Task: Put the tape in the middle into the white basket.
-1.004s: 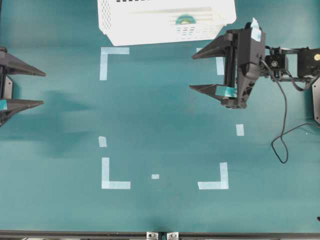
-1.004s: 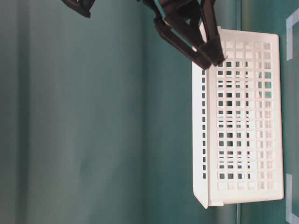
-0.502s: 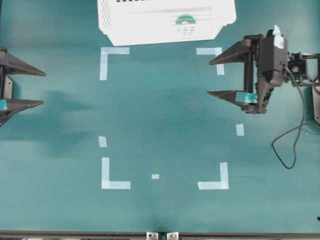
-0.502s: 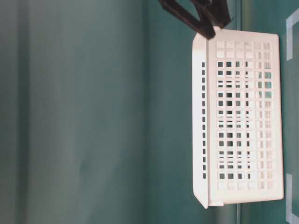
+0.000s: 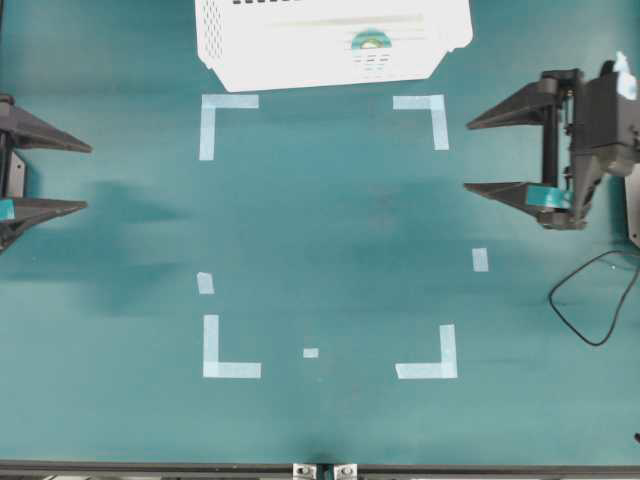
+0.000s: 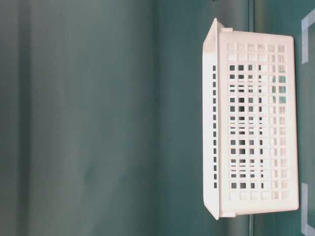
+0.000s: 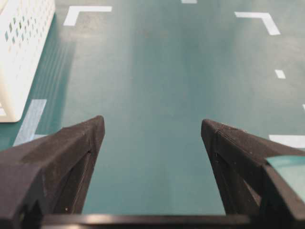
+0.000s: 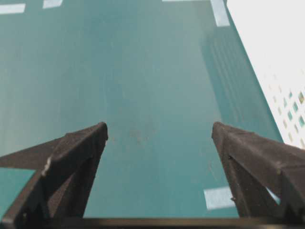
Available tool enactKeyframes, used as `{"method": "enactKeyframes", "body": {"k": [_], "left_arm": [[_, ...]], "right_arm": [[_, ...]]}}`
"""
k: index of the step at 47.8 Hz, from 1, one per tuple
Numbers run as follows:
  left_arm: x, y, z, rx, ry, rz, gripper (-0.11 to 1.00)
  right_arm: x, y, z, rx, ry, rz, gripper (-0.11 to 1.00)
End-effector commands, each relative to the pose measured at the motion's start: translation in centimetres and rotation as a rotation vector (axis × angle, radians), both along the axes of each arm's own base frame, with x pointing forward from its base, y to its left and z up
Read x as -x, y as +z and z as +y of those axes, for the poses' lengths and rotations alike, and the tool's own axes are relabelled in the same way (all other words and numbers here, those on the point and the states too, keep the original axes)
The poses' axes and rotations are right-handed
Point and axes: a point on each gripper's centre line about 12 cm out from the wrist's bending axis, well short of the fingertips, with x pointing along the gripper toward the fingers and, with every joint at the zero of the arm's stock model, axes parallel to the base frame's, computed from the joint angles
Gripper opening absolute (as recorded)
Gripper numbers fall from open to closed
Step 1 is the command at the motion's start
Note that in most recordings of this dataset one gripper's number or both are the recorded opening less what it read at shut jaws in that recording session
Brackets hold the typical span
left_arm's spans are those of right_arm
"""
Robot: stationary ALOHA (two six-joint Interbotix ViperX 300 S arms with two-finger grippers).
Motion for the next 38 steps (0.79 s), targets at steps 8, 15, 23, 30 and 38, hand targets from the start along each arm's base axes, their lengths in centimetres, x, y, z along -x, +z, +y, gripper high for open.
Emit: {"method": "enactKeyframes", "body": {"k": [8, 15, 23, 30, 38], "left_arm": [[-0.1, 0.4, 0.0, 0.001, 0.003, -0.008, 0.37], [-0.1, 0.5, 0.0, 0.001, 0.003, -0.008, 0.37], [-0.1, 0.5, 0.0, 0.0, 0.003, -0.008, 0.37], [-0.1, 0.5, 0.0, 0.001, 0.003, -0.009, 0.37], [-0.1, 0.5, 0.0, 0.001, 0.003, -0.008, 0.37]], "right_arm": [[2.7, 0.7, 0.3, 0.01, 0.001, -0.073, 1.0], [4.9, 0.2, 0.5, 0.026, 0.006, -0.12, 1.0], [7.0, -0.4, 0.6, 0.054, 0.012, -0.144, 1.0], [8.1, -0.5, 0.7, 0.056, 0.007, -0.179, 1.0], [8.3, -1.1, 0.8, 0.054, 0.015, -0.167, 1.0]]}}
